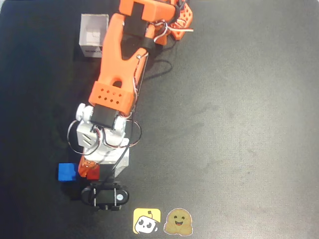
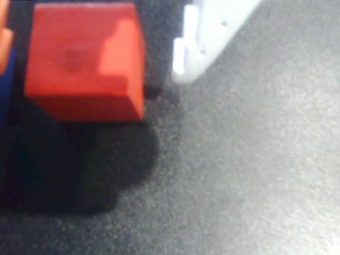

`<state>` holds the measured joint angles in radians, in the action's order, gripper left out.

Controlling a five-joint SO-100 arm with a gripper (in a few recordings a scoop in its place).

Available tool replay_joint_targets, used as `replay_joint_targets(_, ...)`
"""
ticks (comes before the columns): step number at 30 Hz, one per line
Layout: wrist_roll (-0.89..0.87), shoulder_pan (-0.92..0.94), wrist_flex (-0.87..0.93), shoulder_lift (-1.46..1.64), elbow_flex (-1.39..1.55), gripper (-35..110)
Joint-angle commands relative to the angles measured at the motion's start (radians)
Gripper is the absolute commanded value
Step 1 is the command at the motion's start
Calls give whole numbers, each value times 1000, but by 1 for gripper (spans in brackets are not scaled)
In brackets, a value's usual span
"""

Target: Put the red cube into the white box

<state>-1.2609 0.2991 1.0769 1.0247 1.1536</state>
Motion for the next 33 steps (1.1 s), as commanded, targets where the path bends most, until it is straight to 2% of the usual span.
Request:
replay_joint_targets(1, 2, 0, -11, -2, -23, 24)
replay_joint_targets(16, 3, 31, -46, -87, -28, 22)
replay_joint_targets(26, -21, 43, -34, -86, -26, 3)
replay_joint_targets(33, -26, 43, -26, -80, -40, 0)
